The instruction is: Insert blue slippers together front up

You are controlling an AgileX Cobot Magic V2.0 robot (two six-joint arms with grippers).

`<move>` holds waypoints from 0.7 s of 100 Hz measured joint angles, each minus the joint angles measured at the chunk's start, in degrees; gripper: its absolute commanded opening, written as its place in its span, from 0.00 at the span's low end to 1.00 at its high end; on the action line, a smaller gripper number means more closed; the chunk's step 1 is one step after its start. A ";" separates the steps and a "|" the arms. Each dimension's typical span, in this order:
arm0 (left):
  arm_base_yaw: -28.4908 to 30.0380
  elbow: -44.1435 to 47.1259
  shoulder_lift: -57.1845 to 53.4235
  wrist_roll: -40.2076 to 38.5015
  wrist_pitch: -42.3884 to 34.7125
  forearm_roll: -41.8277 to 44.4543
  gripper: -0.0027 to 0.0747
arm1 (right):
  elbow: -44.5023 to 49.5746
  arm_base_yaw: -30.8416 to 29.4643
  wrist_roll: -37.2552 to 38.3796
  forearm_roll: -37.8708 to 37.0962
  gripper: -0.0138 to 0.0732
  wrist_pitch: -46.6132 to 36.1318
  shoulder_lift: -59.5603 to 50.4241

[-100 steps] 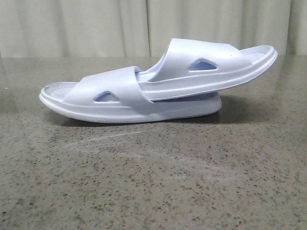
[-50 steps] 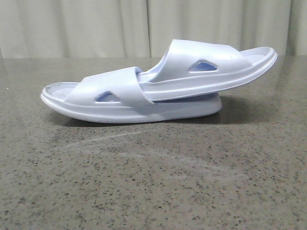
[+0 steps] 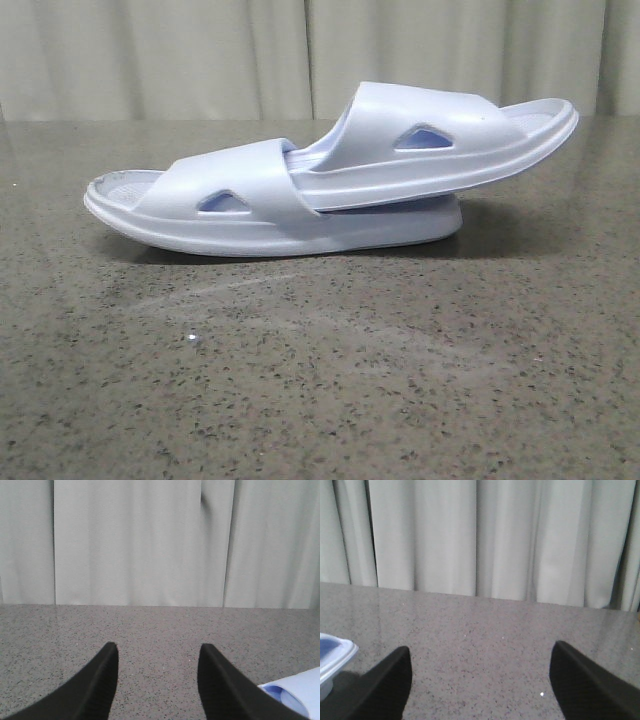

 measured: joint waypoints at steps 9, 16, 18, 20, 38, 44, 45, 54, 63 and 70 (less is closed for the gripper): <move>0.00 0.09 0.00 0.00 0.00 0.00 0.45 | 0.00 0.00 0.00 0.00 0.73 -1.50 -0.09; 0.00 0.09 0.00 0.00 0.00 0.00 0.45 | 0.00 0.00 0.00 0.00 0.73 -2.10 -0.12; 0.00 0.09 0.00 0.00 0.00 0.00 0.45 | 0.00 0.00 0.00 0.00 0.72 -2.19 -0.12; 0.00 0.09 0.00 0.00 0.00 0.00 0.44 | 0.00 0.00 0.00 0.00 0.71 -2.34 -0.12; 0.00 0.09 0.00 0.00 -0.13 -0.03 0.34 | 0.00 0.00 0.00 0.00 0.38 -2.46 -0.12; 0.00 0.09 0.00 0.00 -0.13 -0.03 0.27 | 0.00 0.00 0.00 0.00 0.26 -2.46 -0.12; 0.00 0.09 0.00 0.00 -0.13 -0.03 0.26 | 0.00 0.00 0.00 0.00 0.23 -2.46 -0.12; 0.00 0.09 0.00 0.00 -0.13 -0.13 0.16 | 0.00 0.00 0.00 0.00 0.08 -2.46 -0.12; 0.00 0.09 0.00 0.00 -0.13 -0.12 0.06 | 0.00 0.00 0.00 0.00 0.04 -2.55 -0.12; 0.00 0.09 0.00 0.00 -0.13 -0.12 0.06 | 0.00 0.00 0.00 0.00 0.04 -2.55 -0.12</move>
